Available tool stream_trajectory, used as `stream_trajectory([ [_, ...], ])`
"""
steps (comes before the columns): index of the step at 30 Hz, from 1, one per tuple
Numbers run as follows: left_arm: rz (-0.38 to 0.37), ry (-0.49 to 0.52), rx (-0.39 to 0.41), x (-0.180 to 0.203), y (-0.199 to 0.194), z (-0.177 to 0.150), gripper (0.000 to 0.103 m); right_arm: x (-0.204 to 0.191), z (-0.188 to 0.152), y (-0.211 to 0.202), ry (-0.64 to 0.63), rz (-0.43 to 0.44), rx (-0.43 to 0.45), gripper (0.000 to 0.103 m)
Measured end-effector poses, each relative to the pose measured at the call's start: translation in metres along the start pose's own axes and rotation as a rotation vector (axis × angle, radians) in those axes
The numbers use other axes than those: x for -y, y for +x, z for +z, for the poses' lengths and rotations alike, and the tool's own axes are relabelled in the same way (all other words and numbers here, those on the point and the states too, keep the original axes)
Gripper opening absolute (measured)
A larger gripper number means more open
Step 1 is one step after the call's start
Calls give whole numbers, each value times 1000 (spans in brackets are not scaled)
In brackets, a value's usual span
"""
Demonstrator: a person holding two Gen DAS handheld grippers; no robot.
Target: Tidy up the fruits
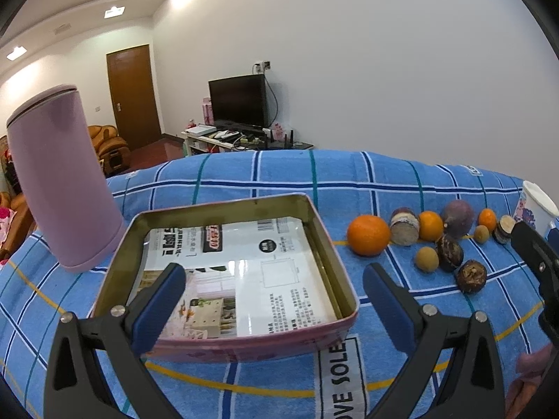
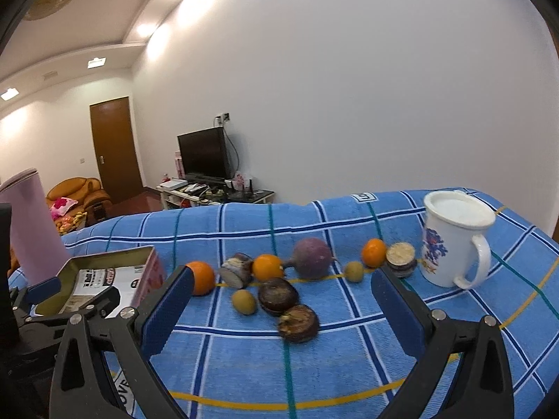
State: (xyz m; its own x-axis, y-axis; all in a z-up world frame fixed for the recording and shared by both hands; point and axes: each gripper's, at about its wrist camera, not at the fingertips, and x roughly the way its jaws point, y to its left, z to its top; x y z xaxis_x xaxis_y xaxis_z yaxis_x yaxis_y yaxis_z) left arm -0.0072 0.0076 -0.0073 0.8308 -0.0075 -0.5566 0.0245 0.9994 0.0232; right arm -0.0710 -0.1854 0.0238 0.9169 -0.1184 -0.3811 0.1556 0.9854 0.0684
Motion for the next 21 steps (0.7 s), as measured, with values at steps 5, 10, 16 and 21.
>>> stream_trajectory([
  [5, 0, -18, 4, -3, -2, -2, 103, -7, -2, 0, -19, 20, -4, 102],
  [10, -8, 0, 5, 3, -3, -4, 103, -7, -3, 1, -15, 5, -6, 102],
  [16, -5, 12, 12, 6, -5, -4, 103, -3, -3, 2, -1, -14, -15, 102],
  [21, -3, 12, 5, 6, -4, -4, 103, -3, -3, 2, -6, -15, -18, 102],
])
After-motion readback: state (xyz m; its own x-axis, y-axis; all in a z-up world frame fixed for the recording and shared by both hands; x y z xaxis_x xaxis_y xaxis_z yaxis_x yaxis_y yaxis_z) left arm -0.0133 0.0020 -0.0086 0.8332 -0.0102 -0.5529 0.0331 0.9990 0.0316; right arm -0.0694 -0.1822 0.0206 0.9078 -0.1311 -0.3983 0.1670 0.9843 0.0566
